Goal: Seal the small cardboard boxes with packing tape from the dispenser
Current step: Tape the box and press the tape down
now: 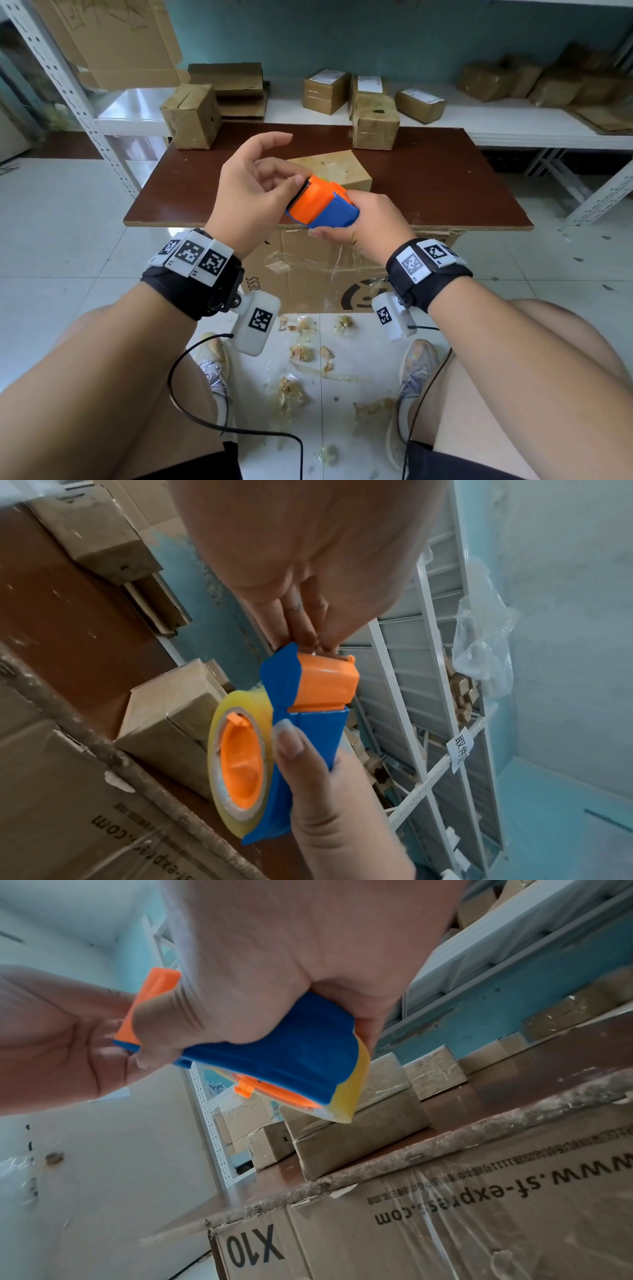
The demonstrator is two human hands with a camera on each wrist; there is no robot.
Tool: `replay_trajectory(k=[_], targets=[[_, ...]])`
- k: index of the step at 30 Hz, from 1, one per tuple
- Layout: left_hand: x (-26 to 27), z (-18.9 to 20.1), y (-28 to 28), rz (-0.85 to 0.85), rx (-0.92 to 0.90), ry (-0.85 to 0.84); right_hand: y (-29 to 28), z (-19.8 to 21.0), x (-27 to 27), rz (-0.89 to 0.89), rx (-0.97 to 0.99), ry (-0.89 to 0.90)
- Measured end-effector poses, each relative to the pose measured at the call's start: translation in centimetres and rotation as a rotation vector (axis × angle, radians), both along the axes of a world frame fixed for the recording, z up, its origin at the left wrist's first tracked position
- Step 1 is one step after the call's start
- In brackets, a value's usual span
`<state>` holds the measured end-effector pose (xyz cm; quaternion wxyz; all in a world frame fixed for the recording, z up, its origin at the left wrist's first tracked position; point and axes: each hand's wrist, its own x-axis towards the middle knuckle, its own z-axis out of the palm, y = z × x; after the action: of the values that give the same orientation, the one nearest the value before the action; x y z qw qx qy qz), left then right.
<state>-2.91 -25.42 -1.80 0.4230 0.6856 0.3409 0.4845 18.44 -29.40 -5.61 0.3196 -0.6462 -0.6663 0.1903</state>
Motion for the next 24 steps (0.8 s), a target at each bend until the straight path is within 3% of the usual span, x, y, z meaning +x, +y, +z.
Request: replay_trajectory(k=[10,17,24], targets=[[0.0,0.0,0.6,0.051,-0.065,-0.094,0.1,-0.2,-0.6,0.02,-0.026,0.129],[-1.5,-0.4,3.0,0.239,-0.201,-0.139,-0.7,0.0,-1.3,0.137,-0.11,0.242],[-1.3,-1.0,4.5,0.284,-0.458,-0.318,-1.6,1.2,-0.9,0.043,-0.092,0.185]])
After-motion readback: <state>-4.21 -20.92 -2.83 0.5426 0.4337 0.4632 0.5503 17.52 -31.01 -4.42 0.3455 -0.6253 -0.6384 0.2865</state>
